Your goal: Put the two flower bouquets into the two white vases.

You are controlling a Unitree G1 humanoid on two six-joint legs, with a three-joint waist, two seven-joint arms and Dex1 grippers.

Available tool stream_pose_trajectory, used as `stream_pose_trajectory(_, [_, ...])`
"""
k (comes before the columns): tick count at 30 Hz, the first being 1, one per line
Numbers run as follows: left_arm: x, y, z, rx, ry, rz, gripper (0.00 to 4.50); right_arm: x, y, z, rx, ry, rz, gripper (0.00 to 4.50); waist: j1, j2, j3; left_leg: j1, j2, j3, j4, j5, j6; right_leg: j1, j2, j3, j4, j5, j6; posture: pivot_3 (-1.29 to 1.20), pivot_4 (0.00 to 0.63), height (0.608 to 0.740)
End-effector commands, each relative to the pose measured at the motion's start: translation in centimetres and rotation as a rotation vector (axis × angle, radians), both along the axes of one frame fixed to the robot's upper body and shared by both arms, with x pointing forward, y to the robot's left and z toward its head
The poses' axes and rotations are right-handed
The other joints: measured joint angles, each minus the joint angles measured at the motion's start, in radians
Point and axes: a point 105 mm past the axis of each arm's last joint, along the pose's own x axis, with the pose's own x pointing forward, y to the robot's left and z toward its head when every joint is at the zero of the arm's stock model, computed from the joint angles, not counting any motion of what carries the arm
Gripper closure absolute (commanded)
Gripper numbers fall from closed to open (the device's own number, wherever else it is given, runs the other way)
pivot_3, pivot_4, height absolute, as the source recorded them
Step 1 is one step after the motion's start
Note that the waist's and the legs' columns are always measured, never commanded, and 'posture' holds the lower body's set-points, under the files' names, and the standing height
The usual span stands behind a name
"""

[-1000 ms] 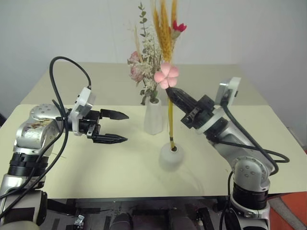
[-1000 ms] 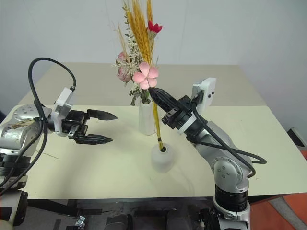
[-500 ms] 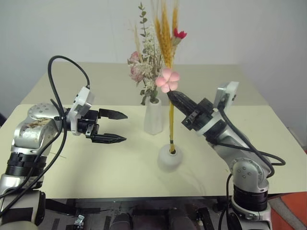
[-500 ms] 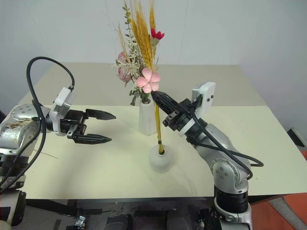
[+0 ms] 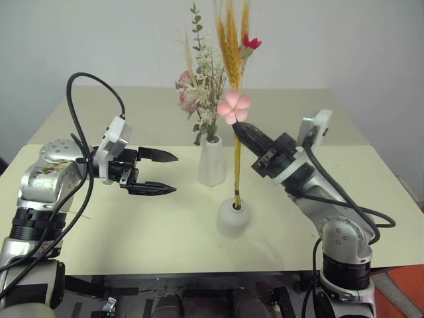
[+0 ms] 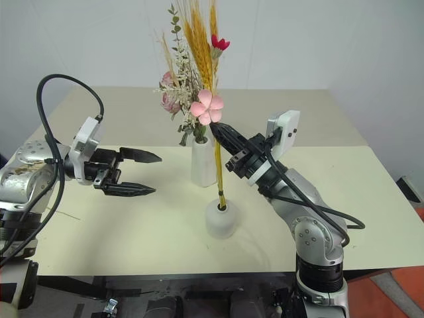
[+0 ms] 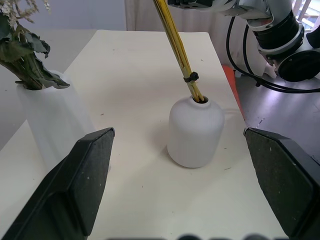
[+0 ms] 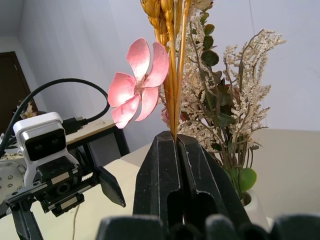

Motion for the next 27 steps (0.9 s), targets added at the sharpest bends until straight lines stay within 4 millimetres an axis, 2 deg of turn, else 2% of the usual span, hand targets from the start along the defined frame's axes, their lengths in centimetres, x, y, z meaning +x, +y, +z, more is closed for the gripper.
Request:
stream_pose_trajectory(1, [0.0,-0.2,0.9,0.006,-0.04,-0.013,0.0,-0.4,-0.3,0.6,0.019,-0.038,-0.009,4.48,0.0,0.0,0.0,0.0,0.0,0.0,0.0,0.0,0.0,0.0,0.0,0.0,0.0,0.0,0.0,0.0,0.15,0.74])
stream_pose_trajectory(27, [0.0,0.0,0.8,0.014,-0.04,-0.003,0.0,0.4,0.0,-1.5,0.013,0.014,-0.022,4.48,0.0,0.0,0.0,-0.006,0.0,0.0,0.0,0.0,0.0,-0.007,0.0,0.0,0.001,0.0,0.0,0.0,0.15,0.74])
